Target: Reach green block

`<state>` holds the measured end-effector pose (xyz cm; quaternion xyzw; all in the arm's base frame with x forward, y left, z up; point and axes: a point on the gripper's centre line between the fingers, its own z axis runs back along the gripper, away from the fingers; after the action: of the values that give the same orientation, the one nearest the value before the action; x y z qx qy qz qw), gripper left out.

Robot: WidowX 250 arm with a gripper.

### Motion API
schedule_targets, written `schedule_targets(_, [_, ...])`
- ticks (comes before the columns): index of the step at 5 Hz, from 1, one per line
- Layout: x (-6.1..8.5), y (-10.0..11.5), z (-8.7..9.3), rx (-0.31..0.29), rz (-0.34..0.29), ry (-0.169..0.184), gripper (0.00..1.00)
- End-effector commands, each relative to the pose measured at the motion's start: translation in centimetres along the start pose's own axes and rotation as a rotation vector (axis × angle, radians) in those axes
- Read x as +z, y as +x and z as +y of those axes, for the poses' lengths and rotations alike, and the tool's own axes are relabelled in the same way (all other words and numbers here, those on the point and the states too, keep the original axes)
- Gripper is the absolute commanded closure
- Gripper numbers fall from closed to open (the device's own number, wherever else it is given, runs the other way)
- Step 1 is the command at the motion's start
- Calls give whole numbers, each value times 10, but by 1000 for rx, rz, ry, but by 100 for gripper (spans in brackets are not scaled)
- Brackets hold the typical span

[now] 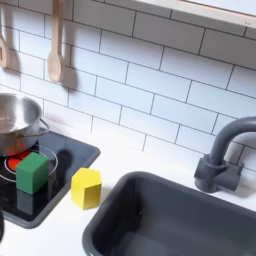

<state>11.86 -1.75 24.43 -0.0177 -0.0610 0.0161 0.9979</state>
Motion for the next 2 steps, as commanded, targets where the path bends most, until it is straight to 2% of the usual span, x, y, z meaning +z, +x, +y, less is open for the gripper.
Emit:
schedule_targets(1, [0, 0, 0, 0, 0, 1, 0])
schedule_targets(2, [-3, 14, 8, -7, -20, 18, 0])
